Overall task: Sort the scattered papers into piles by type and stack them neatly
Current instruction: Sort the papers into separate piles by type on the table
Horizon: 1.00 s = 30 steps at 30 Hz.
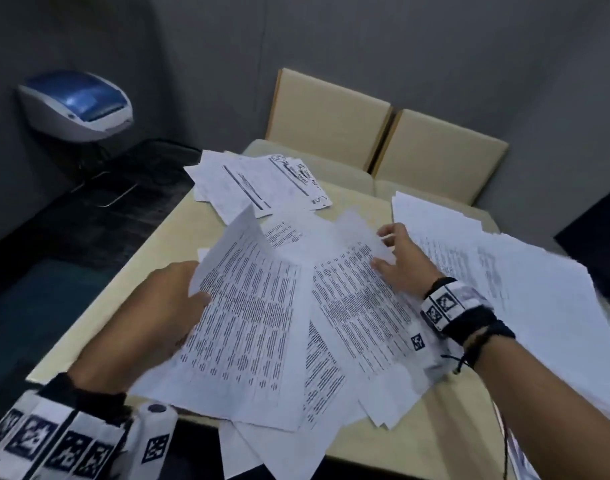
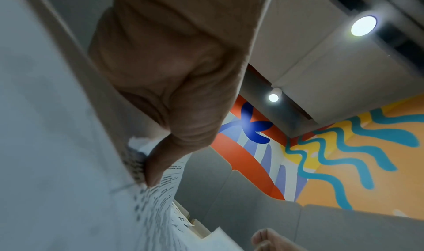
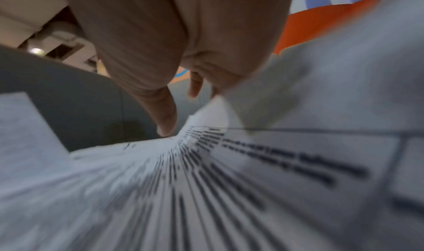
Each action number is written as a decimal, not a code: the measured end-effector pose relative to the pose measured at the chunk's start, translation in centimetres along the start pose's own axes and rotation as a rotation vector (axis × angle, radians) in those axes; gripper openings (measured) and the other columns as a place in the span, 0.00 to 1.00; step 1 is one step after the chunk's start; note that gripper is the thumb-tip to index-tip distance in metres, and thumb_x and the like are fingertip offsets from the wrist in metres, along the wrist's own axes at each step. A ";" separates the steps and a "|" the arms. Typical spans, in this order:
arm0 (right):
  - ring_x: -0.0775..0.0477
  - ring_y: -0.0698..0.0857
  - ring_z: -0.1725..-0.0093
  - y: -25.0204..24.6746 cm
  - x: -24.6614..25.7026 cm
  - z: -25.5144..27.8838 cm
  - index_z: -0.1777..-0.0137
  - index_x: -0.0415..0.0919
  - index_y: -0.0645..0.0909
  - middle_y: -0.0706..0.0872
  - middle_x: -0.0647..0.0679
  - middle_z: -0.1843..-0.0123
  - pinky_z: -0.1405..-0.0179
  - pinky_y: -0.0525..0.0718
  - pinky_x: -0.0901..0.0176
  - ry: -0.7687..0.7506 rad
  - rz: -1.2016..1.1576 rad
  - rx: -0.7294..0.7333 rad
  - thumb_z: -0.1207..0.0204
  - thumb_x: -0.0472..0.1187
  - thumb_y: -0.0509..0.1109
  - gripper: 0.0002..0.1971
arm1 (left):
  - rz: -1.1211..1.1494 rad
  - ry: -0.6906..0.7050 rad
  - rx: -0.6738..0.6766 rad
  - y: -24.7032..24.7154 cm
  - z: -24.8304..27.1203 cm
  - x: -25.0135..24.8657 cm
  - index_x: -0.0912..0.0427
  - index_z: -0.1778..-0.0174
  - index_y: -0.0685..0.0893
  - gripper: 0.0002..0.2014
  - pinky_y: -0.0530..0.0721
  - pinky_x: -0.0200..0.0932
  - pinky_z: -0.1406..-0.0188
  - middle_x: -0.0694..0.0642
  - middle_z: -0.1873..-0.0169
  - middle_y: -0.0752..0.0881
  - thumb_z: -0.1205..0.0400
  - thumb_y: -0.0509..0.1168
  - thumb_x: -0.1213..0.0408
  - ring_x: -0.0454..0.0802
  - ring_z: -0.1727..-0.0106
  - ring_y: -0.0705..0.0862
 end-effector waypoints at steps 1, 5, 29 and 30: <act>0.45 0.74 0.27 0.5 -0.2 0.5 0.22 0.52 0.64 0.70 0.47 0.25 0.29 0.77 0.50 -0.004 0.076 -0.029 0.20 0.46 0.79 0.33 | -0.022 -0.005 0.001 0.1 0.0 0.0 0.45 0.41 0.84 0.09 0.86 0.48 0.56 0.44 0.56 0.87 0.14 0.71 0.61 0.48 0.57 0.87; 0.39 0.66 0.20 1.9 -1.4 1.2 0.18 0.46 0.65 0.65 0.43 0.22 0.21 0.72 0.37 0.111 0.439 0.079 0.38 0.76 0.79 0.55 | -0.019 0.034 -0.002 -0.4 0.3 -0.7 0.46 0.47 0.85 0.05 0.80 0.45 0.62 0.44 0.61 0.88 0.14 0.71 0.63 0.44 0.61 0.86; 0.43 0.78 0.27 2.3 -1.0 3.5 0.22 0.51 0.73 0.78 0.46 0.28 0.34 0.84 0.47 0.085 -0.188 -0.022 0.26 0.66 0.76 0.36 | 0.566 0.107 -0.073 -2.6 2.7 -5.4 0.43 0.46 0.91 0.11 0.91 0.70 0.49 0.51 0.55 0.96 0.14 0.71 0.67 0.56 0.57 0.96; 0.43 0.83 0.32 2.1 -0.4 4.3 0.26 0.49 0.77 0.83 0.47 0.33 0.41 0.86 0.52 0.051 -0.434 -0.023 0.22 0.65 0.73 0.30 | 0.607 0.093 -0.073 -2.3 2.9 -5.7 0.48 0.46 0.92 0.08 0.91 0.71 0.50 0.54 0.56 0.96 0.16 0.72 0.66 0.58 0.58 0.96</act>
Point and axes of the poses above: each hand's wrist, its own z-axis away from the middle knuckle, its own y-axis out of the palm, x = y × z, the point moved 4 cm from there along -z, towards the middle knuckle
